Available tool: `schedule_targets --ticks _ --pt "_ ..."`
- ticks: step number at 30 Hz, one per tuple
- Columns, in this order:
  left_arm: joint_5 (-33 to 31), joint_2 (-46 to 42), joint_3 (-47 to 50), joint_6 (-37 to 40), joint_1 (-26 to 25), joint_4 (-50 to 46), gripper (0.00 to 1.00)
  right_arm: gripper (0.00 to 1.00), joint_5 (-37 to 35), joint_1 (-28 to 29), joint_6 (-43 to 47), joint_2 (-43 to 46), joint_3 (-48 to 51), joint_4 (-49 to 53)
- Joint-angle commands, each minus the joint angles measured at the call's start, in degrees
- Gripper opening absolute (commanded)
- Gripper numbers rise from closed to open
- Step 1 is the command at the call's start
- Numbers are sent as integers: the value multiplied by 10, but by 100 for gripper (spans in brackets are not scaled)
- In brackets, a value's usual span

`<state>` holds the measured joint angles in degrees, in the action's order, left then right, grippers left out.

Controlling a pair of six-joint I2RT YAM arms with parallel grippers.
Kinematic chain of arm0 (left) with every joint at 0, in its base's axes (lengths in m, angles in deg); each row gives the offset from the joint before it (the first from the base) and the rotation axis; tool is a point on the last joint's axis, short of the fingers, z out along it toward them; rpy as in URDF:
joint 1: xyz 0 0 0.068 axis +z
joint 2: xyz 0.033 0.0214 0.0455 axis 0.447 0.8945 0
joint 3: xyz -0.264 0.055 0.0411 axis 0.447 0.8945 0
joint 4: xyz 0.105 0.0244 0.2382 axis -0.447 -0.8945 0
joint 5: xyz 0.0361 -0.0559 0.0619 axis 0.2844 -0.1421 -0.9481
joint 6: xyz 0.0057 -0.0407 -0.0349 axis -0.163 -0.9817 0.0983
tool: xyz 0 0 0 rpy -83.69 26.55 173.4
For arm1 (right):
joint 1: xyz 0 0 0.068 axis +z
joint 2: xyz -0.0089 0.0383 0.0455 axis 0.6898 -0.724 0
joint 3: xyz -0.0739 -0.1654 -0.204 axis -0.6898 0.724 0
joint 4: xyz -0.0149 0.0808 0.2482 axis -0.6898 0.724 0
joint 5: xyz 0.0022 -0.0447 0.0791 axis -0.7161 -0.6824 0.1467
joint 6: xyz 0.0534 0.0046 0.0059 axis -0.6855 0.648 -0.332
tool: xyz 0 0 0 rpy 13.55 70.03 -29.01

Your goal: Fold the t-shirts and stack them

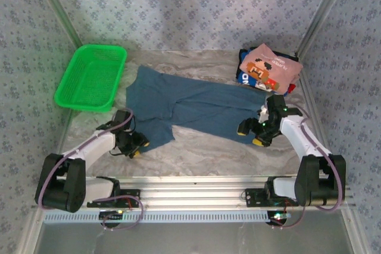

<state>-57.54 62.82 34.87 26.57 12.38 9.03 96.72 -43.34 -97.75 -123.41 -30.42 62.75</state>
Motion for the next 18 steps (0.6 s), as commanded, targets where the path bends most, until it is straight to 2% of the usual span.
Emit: schedule_targets --ticks 1,7,10,18 --pt "10 21 8 15 -9 4 44 79 -13 -33 -8 2 2 8" --pt "18 32 -3 12 -9 34 14 78 -47 -108 -47 2 29 -3" --pt "21 22 -25 14 -9 30 1 78 -38 -119 -57 -1 37 -24" --pt "21 -14 -42 22 -9 6 0 71 -30 -120 -77 -56 64 -85"
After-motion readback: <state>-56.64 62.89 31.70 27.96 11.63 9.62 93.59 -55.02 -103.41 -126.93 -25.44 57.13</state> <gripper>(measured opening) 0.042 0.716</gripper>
